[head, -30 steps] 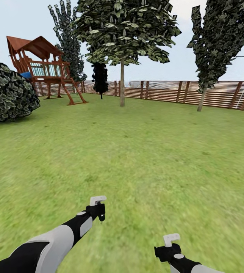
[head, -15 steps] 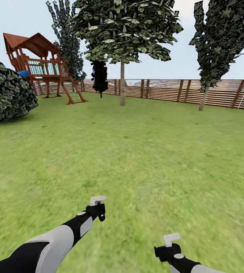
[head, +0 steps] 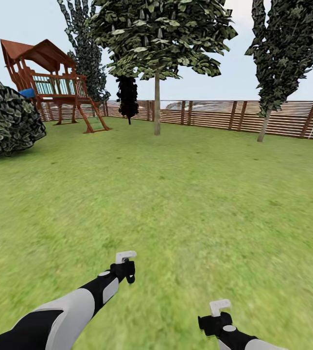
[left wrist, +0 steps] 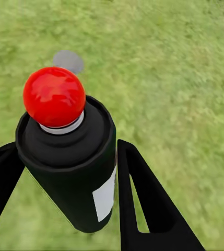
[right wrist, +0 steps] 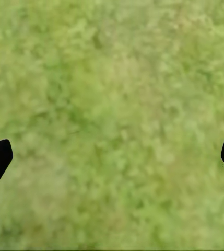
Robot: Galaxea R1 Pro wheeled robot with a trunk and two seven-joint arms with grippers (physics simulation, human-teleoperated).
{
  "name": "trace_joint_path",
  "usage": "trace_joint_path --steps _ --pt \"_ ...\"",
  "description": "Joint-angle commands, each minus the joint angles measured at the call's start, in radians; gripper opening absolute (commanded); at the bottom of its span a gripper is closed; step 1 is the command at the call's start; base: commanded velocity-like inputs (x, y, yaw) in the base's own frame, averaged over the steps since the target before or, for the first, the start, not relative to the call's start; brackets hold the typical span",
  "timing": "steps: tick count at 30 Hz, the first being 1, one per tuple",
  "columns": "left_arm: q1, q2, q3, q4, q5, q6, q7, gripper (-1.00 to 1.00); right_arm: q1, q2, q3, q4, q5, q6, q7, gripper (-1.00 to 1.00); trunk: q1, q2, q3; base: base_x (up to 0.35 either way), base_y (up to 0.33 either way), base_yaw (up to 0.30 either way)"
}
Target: In the garden, pick up the pesticide atomizer on the floor and spray pesticide onto both trees until each tree trunk is fully covered.
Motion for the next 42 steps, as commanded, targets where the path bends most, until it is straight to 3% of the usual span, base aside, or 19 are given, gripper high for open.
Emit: trace_joint_path --steps 1,42 --pt "0.0 0.0 0.0 0.0 0.0 0.0 0.0 -1.0 0.0 0.0 0.0 0.0 0.0 0.0 0.0 1.0 0.0 0.0 0.0 0.35 0.0 0.001" --pt "0.0 0.0 0.0 0.0 0.001 0.001 0.0 -1.0 0.0 0.002 0.0 0.001 0.0 0.0 0.0 1.0 0.0 0.0 -0.001 0.35 0.0 0.0"
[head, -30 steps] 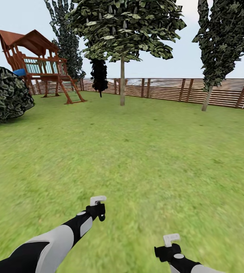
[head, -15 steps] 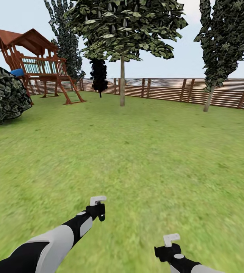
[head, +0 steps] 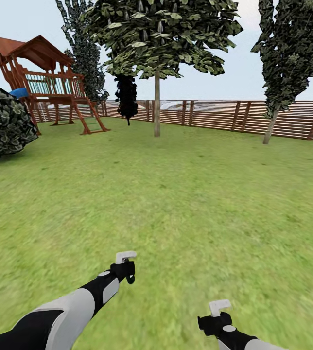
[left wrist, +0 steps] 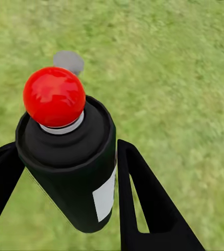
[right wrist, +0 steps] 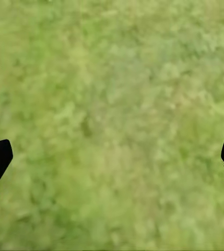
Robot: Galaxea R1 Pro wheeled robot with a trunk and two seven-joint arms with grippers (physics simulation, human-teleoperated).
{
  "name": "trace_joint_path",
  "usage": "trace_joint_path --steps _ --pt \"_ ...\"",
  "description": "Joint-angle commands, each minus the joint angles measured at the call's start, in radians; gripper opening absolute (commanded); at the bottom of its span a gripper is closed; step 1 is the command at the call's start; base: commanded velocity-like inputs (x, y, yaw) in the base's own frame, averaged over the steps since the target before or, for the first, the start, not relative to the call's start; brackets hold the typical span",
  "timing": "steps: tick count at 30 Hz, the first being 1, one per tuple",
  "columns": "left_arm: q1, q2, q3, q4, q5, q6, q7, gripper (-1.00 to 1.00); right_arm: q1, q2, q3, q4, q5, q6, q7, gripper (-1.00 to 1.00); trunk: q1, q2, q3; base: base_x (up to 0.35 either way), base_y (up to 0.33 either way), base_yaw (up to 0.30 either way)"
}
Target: In the garden, pick up the pesticide atomizer on the floor and spray pesticide onto both trees until each tree trunk is fully covered.
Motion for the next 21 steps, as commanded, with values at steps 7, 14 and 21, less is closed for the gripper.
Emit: trace_joint_path --steps 7,14,21 --pt "0.0 0.0 0.0 0.0 0.0 0.0 0.0 -1.0 0.0 0.001 0.0 0.0 0.0 0.0 0.0 1.0 0.0 0.0 0.0 0.35 0.0 0.0" --pt "0.0 0.0 0.0 0.0 0.0 0.0 0.0 -1.0 0.0 0.004 0.0 0.0 0.0 0.0 0.0 1.0 0.0 0.0 0.0 0.35 0.0 0.0" --pt "-0.001 0.0 0.0 0.0 -0.001 -0.001 0.0 -1.0 0.0 0.008 0.0 0.0 0.001 0.0 0.0 1.0 0.0 0.0 0.0 0.35 0.046 0.0"
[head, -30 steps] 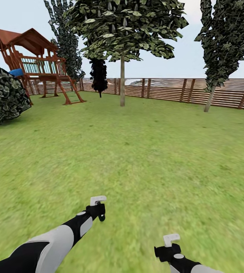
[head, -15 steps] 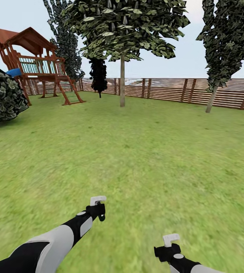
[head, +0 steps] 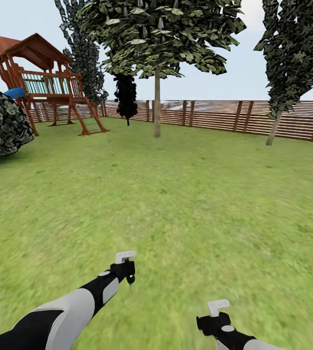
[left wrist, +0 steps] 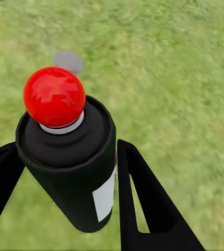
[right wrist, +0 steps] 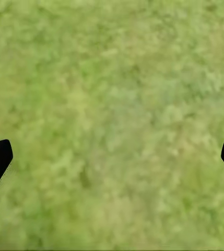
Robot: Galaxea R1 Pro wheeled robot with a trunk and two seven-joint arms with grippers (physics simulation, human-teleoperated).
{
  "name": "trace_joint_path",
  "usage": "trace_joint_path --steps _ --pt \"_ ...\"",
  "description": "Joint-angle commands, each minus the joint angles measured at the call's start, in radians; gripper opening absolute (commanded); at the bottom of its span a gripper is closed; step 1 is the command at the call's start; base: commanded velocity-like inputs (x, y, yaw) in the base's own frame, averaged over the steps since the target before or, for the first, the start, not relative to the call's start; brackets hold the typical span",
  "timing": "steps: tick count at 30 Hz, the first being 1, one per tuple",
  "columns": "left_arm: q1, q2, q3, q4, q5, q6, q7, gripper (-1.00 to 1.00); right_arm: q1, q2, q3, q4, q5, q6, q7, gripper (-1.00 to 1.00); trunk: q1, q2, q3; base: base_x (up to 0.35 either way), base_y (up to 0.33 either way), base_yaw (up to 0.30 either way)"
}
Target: In the garden, pick up the pesticide atomizer on the floor and spray pesticide onto both trees until each tree trunk is fully covered.
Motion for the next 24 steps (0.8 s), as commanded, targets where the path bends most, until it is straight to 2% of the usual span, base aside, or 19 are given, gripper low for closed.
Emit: trace_joint_path --steps 1,24 --pt "0.0 0.0 0.0 0.0 0.0 0.0 0.0 -1.0 0.0 0.0 0.0 0.0 0.0 0.0 0.0 1.0 0.0 0.0 0.0 0.35 0.066 0.0" --pt "0.0 0.0 0.0 0.0 0.0 -0.011 0.0 -1.0 0.0 0.002 0.0 0.0 0.0 0.0 0.0 1.0 0.0 0.0 0.0 0.35 0.004 0.0"
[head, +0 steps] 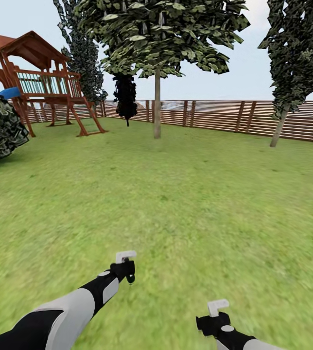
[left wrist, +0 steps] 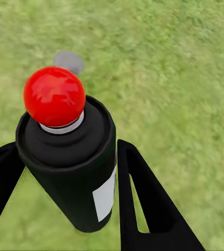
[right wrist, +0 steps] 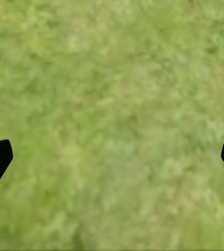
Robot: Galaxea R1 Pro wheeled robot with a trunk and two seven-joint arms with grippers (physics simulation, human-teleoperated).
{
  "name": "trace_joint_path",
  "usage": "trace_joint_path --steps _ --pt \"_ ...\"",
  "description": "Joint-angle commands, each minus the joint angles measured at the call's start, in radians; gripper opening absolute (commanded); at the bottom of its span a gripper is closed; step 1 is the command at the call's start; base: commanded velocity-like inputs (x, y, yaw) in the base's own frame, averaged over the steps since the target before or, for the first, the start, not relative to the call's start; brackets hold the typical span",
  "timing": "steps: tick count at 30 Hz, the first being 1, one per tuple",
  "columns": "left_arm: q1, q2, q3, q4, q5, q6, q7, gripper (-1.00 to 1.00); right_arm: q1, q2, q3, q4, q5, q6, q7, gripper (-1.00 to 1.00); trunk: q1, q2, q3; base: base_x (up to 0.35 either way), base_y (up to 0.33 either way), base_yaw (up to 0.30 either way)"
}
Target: In the garden, pick up the pesticide atomizer on the floor and spray pesticide onto both trees until each tree trunk is fully covered.
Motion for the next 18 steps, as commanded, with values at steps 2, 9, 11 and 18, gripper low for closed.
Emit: trace_joint_path --steps 2,9,11,18 --pt "-0.001 0.0 0.0 0.001 0.001 -0.025 0.0 -1.0 0.0 0.0 0.0 0.0 0.0 0.0 0.0 1.0 0.0 0.0 0.0 0.35 0.0 0.0" --pt "0.0 0.0 0.0 0.003 0.001 -0.046 0.0 -1.0 0.001 0.0 0.0 0.0 0.0 0.0 0.0 1.0 0.0 0.0 0.0 0.35 0.0 0.0" --pt "0.0 0.0 0.0 0.003 0.001 -0.047 0.0 -1.0 0.0 0.0 0.0 0.0 0.0 0.0 0.0 1.0 0.0 0.0 0.0 0.35 0.0 0.0" --pt "0.0 0.0 0.0 0.003 0.0 -0.047 0.0 -1.0 0.0 0.0 0.0 0.0 0.0 0.0 0.0 1.0 0.0 0.0 0.0 0.35 0.0 0.0"
